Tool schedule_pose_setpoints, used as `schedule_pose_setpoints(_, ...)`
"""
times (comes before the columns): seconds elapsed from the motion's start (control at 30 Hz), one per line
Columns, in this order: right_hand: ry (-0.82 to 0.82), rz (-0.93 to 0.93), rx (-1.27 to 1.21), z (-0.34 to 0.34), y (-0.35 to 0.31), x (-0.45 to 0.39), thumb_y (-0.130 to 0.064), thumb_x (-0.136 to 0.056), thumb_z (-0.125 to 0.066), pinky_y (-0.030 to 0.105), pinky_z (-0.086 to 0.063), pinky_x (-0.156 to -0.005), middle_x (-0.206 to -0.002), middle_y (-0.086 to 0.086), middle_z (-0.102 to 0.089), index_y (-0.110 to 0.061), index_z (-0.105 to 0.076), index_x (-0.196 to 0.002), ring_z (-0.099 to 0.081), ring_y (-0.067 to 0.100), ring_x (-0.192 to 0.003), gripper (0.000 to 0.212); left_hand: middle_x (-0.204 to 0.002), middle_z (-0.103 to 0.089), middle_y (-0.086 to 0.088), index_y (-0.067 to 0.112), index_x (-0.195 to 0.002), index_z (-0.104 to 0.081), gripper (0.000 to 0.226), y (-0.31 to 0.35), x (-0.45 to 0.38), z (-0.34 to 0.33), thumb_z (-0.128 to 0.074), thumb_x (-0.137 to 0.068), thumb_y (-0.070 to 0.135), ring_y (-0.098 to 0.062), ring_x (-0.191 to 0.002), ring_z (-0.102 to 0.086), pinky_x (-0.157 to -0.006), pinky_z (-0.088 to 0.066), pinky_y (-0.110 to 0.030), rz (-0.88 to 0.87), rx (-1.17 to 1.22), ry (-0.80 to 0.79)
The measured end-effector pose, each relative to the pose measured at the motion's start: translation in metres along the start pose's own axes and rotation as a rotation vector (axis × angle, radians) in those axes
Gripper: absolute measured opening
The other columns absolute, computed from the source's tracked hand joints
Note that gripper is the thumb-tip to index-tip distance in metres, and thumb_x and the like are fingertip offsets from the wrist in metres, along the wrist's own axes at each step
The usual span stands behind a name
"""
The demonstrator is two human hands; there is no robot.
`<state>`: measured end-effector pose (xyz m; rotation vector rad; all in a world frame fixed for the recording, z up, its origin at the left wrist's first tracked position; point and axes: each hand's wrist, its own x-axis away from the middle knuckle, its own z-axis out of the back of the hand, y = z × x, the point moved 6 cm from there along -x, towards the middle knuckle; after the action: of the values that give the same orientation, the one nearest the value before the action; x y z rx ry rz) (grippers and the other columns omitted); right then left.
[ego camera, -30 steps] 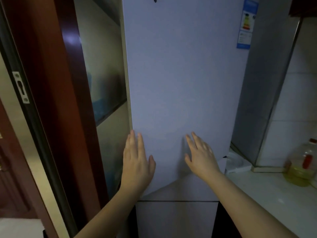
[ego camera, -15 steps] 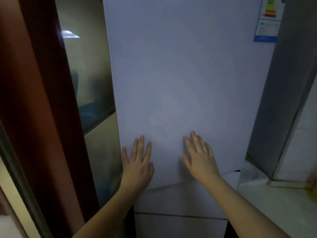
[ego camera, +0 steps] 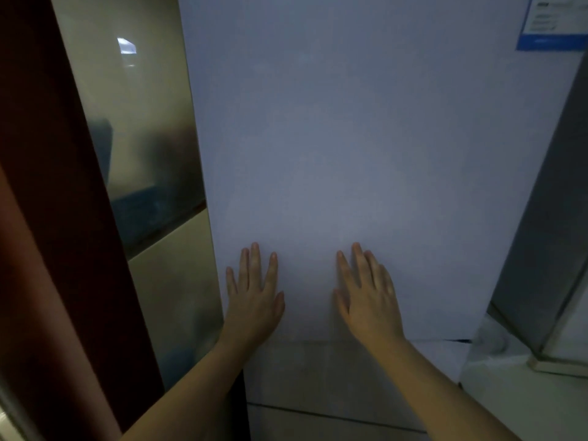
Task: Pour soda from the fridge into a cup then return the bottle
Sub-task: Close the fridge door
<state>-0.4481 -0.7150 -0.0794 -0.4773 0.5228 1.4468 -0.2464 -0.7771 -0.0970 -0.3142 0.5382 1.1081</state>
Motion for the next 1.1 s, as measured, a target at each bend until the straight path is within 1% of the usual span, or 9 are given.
schedule_pose_setpoints(0.13, -0.01, 0.001, 0.025, -0.003, 0.0, -0.007, -0.041, -0.089, -0.04, 0.048, -0.02, -0.113, -0.159, 0.01, -0.019, -0.02, -0.028, -0.15, -0.025, 0.031, -0.142, 0.066, -0.161, 0.009, -0.02, 0.014, -0.156, -0.005, 0.08, 0.003, -0.011, -0.009, -0.049, -0.094, 0.04, -0.039, -0.148, 0.007, -0.114, -0.018, -0.058, -0.02, 0.026, -0.026)
schedule_pose_setpoints(0.2, -0.029, 0.002, 0.033, -0.006, 0.001, -0.011, -0.041, -0.088, -0.042, 0.049, -0.019, -0.112, -0.159, 0.01, -0.019, -0.019, -0.029, -0.15, -0.026, 0.032, -0.142, 0.067, -0.161, 0.009, -0.017, 0.015, -0.155, -0.004, 0.081, 0.005, -0.016, -0.013, -0.05, -0.094, 0.04, -0.037, -0.148, 0.006, -0.114, -0.018, -0.057, -0.018, 0.026, -0.056)
schedule_pose_setpoints(0.37, -0.079, -0.006, 0.033, -0.014, 0.008, -0.023, -0.039, -0.086, -0.057, 0.049, -0.016, -0.114, -0.158, 0.007, -0.02, -0.016, -0.035, -0.147, -0.029, 0.032, -0.141, 0.069, -0.163, -0.009, -0.012, 0.014, -0.155, -0.009, 0.072, 0.018, -0.025, -0.02, -0.029, -0.094, 0.046, -0.038, -0.147, -0.016, -0.112, -0.027, -0.056, -0.025, 0.03, -0.163)
schedule_pose_setpoints(0.5, -0.096, 0.001, 0.026, -0.013, 0.011, -0.025, -0.038, -0.084, -0.063, 0.051, -0.025, -0.112, -0.158, 0.008, -0.023, -0.015, -0.037, -0.146, -0.031, 0.032, -0.14, 0.071, -0.163, 0.01, -0.007, 0.018, -0.155, 0.007, 0.07, 0.027, -0.032, -0.027, -0.025, -0.101, 0.047, -0.031, -0.15, 0.001, -0.119, -0.012, -0.048, -0.034, 0.0, -0.232)
schedule_pose_setpoints(0.57, -0.108, 0.003, 0.01, -0.011, 0.012, -0.024, -0.037, -0.084, -0.064, 0.051, -0.026, -0.111, -0.157, 0.009, -0.025, -0.014, -0.039, -0.145, -0.033, 0.033, -0.139, 0.07, -0.163, 0.006, -0.009, 0.017, -0.155, 0.003, 0.07, 0.031, -0.033, -0.026, -0.016, -0.098, 0.052, -0.031, -0.15, -0.002, -0.119, -0.013, -0.047, -0.037, -0.016, -0.24)
schedule_pose_setpoints(0.67, -0.155, 0.007, -0.004, -0.004, 0.012, -0.023, -0.038, -0.089, -0.056, 0.048, -0.02, -0.114, -0.158, 0.008, -0.02, -0.015, -0.033, -0.148, -0.028, 0.032, -0.142, 0.067, -0.163, -0.006, -0.011, 0.015, -0.156, -0.009, 0.076, 0.035, -0.033, -0.019, -0.004, -0.09, 0.054, -0.034, -0.149, -0.011, -0.118, -0.018, -0.049, -0.03, -0.013, -0.235)
schedule_pose_setpoints(0.77, -0.209, 0.018, -0.043, 0.003, 0.013, -0.018, -0.04, -0.095, -0.042, 0.043, -0.009, -0.118, -0.161, 0.006, -0.01, -0.018, -0.022, -0.151, -0.014, 0.028, -0.146, 0.063, -0.163, -0.006, -0.008, 0.017, -0.156, -0.008, 0.066, 0.038, -0.032, -0.011, -0.02, -0.099, 0.05, -0.03, -0.149, -0.01, -0.119, -0.015, -0.048, -0.042, -0.036, -0.23)
schedule_pose_setpoints(0.93, -0.263, -0.003, -0.049, 0.022, 0.008, -0.003, -0.042, -0.096, -0.04, 0.041, -0.011, -0.117, -0.159, 0.007, -0.018, -0.019, -0.024, -0.15, -0.019, 0.025, -0.144, 0.061, -0.163, -0.01, -0.004, 0.02, -0.156, -0.006, 0.071, 0.047, -0.019, 0.01, -0.011, -0.096, 0.057, -0.025, -0.149, -0.01, -0.117, -0.017, -0.047, -0.085, -0.043, -0.264)
schedule_pose_setpoints(1.1, -0.317, -0.064, -0.031, 0.04, -0.009, 0.023, -0.043, -0.096, -0.038, 0.039, -0.012, -0.116, -0.157, 0.005, -0.023, -0.02, -0.027, -0.149, -0.022, 0.024, -0.141, 0.059, -0.159, -0.023, -0.003, 0.02, -0.155, -0.014, 0.062, 0.049, 0.005, 0.035, -0.023, -0.101, 0.051, -0.025, -0.145, -0.021, -0.114, -0.023, -0.046, -0.151, -0.066, -0.266)
